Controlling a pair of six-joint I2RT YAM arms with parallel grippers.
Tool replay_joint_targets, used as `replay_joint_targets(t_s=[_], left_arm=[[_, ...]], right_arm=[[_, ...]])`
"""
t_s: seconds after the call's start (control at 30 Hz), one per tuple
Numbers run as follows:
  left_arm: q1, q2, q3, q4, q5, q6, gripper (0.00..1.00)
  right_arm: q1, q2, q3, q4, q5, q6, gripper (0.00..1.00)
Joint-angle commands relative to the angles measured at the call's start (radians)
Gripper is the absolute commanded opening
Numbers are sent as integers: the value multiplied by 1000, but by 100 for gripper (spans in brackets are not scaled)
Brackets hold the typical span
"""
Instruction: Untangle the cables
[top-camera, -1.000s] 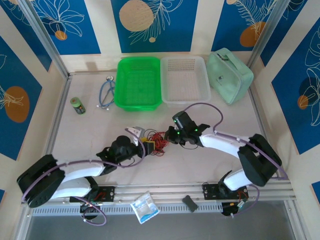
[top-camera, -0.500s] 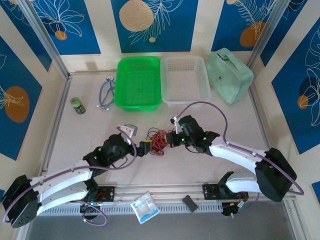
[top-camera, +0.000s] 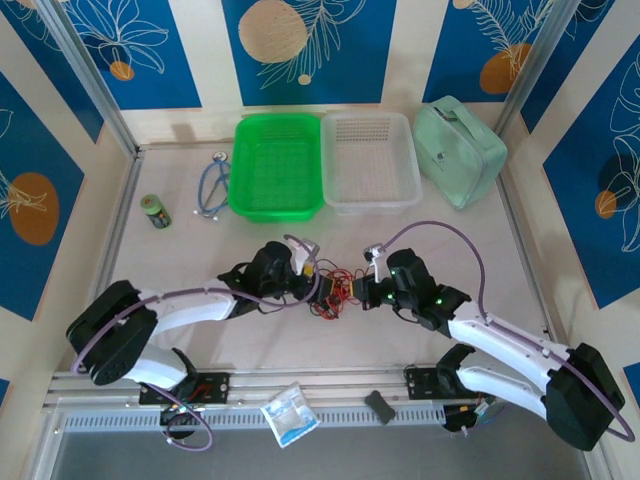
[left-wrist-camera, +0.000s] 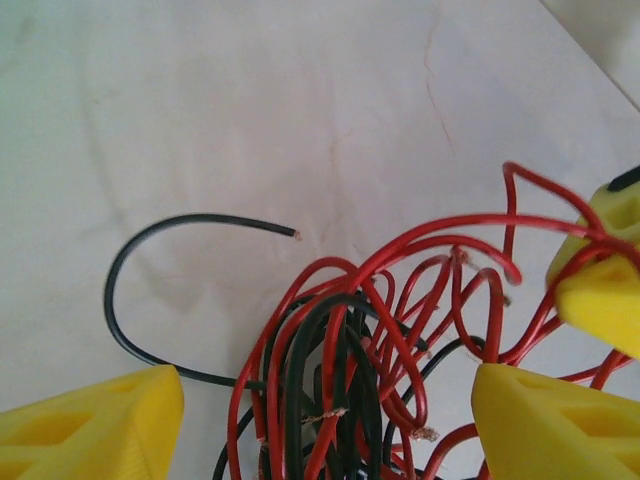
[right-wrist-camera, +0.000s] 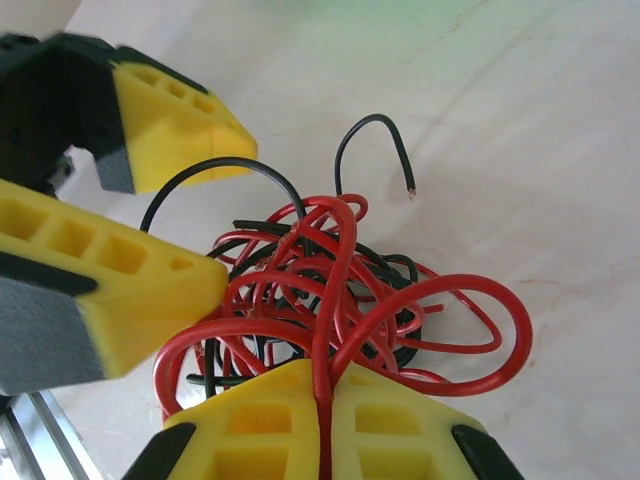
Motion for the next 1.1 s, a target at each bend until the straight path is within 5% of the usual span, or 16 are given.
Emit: replay_joint_targets(t_s=[0.0,0.23,0.3,0.43,0.47,0.67,0.83,1.07], left_arm=[[6,74,39,39,113,38,74],[-8,175,44,126,210,-26,60],[-10,187,37,144,213,-39,47],[-15,179,33,127,164,-40,3],[-13,164,31,114,129,-36,0],[-14,-24,58,-115,-227,25,0],[-13,-176,87,-233,-359,83,0],[-14,-203,2,-157,-340,27,0]], right_arm=[[-33,-36,-14,0,-34,50,0],[-83,-17,0,-70,-41,161,0],[-92,-13,3,-86,-43,194,0],[-120,5,22,-142,-35,265,0],[-129,11,30,-163,-32,281,0],[-196,42,66,-317,-31,383,0],[-211,71,83,-350,-86,436,2],[-163,114,164,-352,-150,473,57]])
